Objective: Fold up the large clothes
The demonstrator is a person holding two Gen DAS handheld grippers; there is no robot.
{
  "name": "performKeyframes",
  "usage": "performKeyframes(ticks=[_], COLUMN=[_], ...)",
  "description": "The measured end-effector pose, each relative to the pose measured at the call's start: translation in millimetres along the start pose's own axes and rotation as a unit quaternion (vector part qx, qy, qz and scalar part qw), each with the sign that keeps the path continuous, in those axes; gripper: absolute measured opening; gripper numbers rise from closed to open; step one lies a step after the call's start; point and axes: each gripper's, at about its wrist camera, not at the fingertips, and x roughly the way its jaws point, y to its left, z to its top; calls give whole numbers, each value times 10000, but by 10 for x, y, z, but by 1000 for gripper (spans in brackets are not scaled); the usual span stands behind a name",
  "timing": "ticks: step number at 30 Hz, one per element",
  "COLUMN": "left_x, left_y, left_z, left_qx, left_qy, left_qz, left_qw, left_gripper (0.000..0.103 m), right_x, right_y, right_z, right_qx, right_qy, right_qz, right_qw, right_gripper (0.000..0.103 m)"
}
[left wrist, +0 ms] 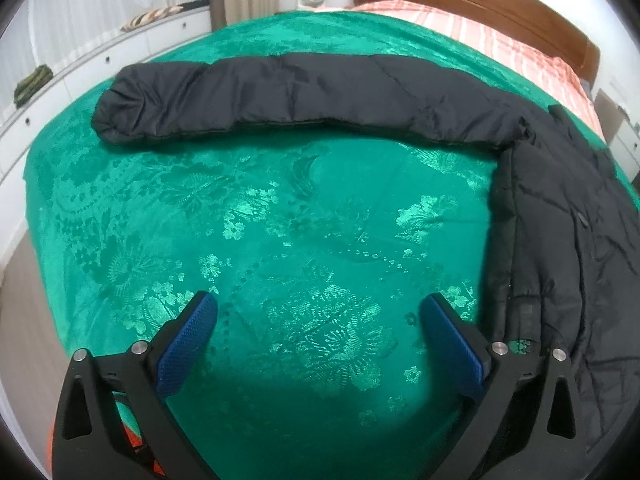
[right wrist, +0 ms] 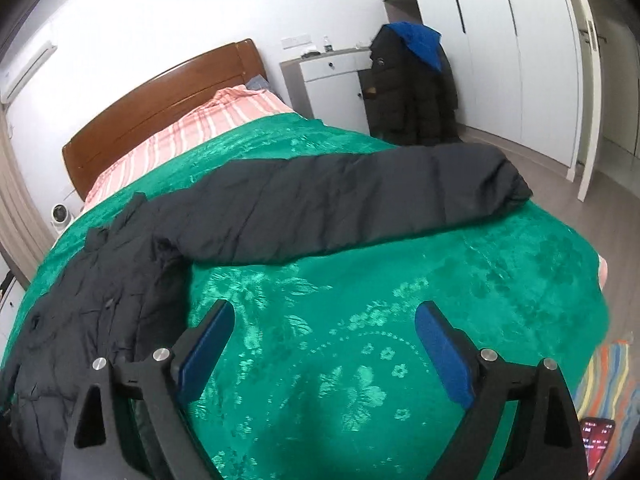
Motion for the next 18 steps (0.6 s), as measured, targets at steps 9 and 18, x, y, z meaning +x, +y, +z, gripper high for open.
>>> performKeyframes(ticks=[9,18], left_x=[-27,-50], left_y=[-61,-53], left_z=[-92,-93], left_qx=[181,208], left_qy=[-165,-166], left_qz=[79,5], left_qw=[9997,9996], left_gripper=[103,103], right_x=[47,-54], right_y=[-254,-46], right_z=[-48,-51], right_qx=[629,111], right_qy=[146,-110], right_qz=[-30,-144], right_qw=[9979,9998], right_gripper=[91,96])
